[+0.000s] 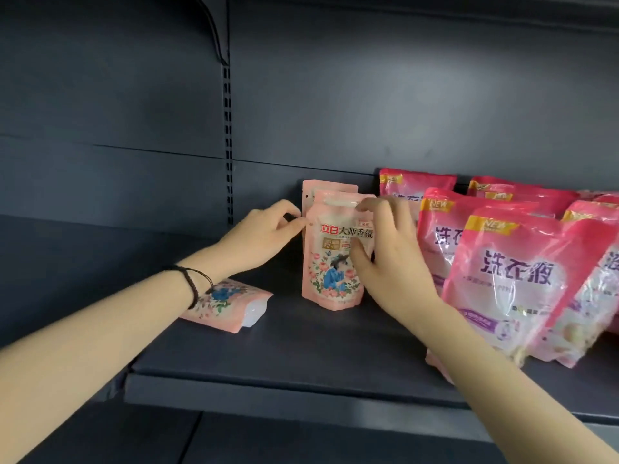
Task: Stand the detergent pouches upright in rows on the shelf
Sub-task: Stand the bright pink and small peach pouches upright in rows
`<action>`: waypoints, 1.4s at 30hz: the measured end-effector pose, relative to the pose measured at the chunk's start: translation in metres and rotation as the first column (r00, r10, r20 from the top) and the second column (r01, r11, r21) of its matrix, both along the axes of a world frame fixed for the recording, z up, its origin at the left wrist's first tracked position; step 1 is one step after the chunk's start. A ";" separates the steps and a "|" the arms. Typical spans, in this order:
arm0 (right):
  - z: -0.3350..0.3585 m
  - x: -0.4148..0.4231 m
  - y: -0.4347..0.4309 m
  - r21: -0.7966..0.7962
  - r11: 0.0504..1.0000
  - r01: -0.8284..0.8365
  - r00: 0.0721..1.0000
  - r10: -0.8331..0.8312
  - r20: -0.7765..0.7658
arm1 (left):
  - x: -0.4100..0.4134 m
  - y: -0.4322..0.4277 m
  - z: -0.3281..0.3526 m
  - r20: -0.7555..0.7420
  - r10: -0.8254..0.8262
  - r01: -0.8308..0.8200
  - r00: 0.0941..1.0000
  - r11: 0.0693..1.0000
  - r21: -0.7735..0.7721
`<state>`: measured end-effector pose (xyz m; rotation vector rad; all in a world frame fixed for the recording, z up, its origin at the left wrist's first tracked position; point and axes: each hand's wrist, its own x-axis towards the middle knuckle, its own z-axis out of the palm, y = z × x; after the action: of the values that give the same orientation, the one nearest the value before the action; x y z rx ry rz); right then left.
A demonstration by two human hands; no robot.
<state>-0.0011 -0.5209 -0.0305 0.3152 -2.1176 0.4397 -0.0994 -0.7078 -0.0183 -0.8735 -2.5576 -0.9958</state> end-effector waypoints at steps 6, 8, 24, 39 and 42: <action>0.043 -0.004 -0.017 0.576 0.816 0.044 0.942 -0.226 0.248 | 0.010 -0.061 0.007 -0.491 -0.122 -0.248 0.863 0.744 -0.620; 0.046 -0.013 -0.026 0.680 0.733 0.005 0.933 -0.248 0.260 | 0.010 -0.077 0.005 -0.520 -0.148 -0.294 0.841 0.682 -0.670; 0.003 -0.076 -0.150 0.722 0.675 -0.151 0.789 -0.358 0.499 | -0.009 -0.199 -0.036 -0.369 -0.019 -0.279 0.929 0.617 -0.736; -0.031 -0.139 -0.186 -0.138 0.979 0.149 0.377 0.073 0.923 | -0.031 -0.193 -0.075 -0.013 0.184 -0.168 0.983 0.866 -0.470; -0.029 -0.131 -0.187 -0.246 0.955 0.164 0.423 0.157 0.893 | -0.031 -0.193 -0.076 0.064 0.196 -0.158 0.978 0.912 -0.379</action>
<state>-0.1324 -0.7083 -0.0598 -0.1971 -3.0562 1.1267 -0.1308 -0.9010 -0.0945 -0.6702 -2.9064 -0.5192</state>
